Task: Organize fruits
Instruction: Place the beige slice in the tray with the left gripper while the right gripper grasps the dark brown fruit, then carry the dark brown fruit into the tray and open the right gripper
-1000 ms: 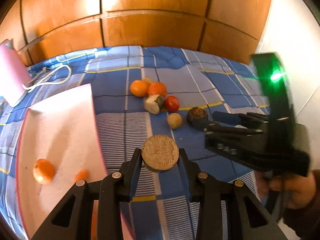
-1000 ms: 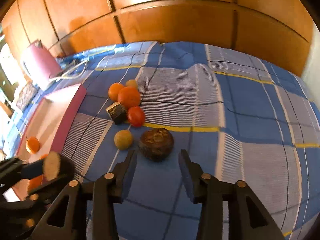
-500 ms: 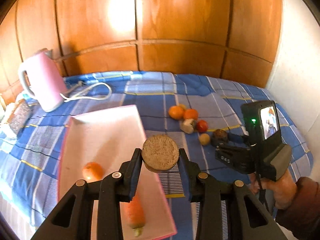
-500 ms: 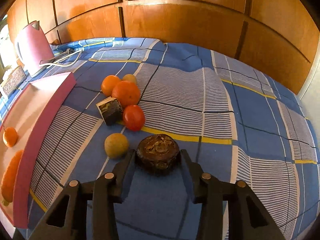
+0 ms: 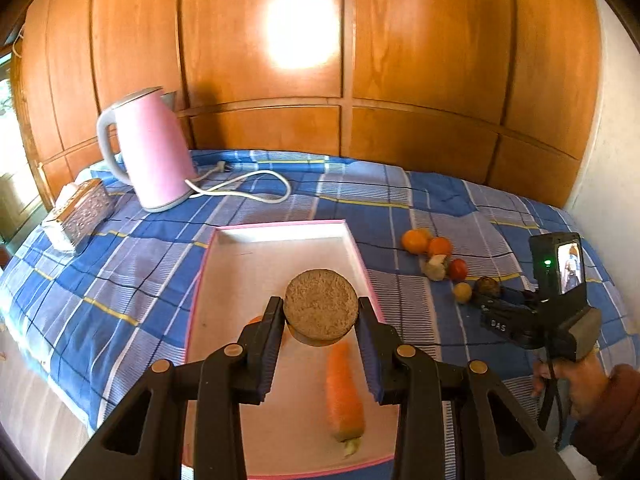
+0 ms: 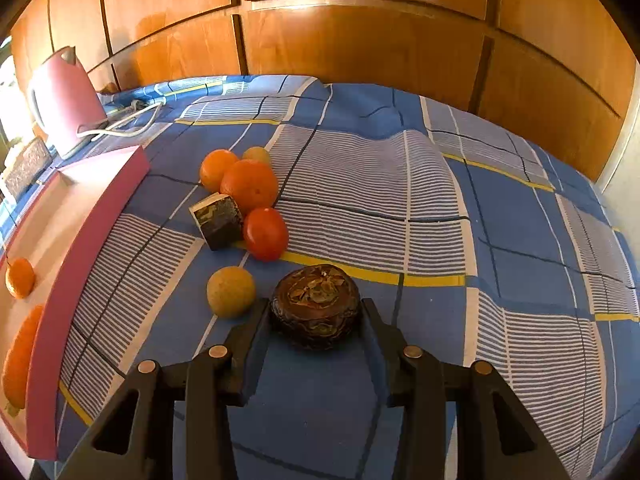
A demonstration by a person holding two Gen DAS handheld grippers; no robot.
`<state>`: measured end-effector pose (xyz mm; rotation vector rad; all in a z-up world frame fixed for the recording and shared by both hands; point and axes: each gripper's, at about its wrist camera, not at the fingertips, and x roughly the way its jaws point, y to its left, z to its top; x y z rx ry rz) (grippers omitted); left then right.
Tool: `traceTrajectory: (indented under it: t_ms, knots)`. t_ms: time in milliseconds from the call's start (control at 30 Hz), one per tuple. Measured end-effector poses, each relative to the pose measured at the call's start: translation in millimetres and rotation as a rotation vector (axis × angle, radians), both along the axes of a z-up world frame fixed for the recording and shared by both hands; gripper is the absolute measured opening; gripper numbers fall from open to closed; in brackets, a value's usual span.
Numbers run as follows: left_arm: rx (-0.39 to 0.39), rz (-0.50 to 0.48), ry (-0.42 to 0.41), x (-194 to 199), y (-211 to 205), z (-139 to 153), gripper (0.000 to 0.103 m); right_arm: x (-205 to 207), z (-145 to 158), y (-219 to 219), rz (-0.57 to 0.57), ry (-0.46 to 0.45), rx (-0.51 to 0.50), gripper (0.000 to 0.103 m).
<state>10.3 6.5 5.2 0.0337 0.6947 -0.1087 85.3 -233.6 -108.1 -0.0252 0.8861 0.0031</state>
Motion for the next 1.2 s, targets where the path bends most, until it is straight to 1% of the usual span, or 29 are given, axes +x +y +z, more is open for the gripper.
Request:
traceTrajectory:
  t_ms: [500,633,733,900,967,1000,1200]
  knots:
    - [-0.017,0.104,0.064,6.3,38.6,-29.1,0.037,-0.5,-0.3,6.1,-0.001,-0.004,-0.054,0.044]
    - [-0.019,0.122,0.061,7.0,43.1,-31.3,0.037,-0.6,-0.3,7.4,-0.002,-0.001,-0.058,0.044]
    - [-0.022,0.133,0.061,6.0,44.5,-31.4,0.048,-0.8,-0.3,8.0,-0.004,-0.003,-0.059,0.044]
    - [-0.039,0.132,0.06,5.6,45.0,-29.0,0.05,-1.2,-0.4,7.0,-0.003,-0.005,-0.055,0.044]
    - [-0.053,0.131,0.06,3.9,45.7,-28.7,0.057,-1.4,-0.3,6.9,-0.004,-0.006,-0.053,0.044]
    - [-0.053,0.131,0.06,2.9,45.9,-28.7,0.058,-1.4,-0.3,6.6,-0.004,-0.007,-0.05,0.044]
    - [-0.075,0.138,0.081,0.5,49.1,-30.6,0.059,-1.9,0.3,4.3,-0.004,-0.009,-0.035,0.044]
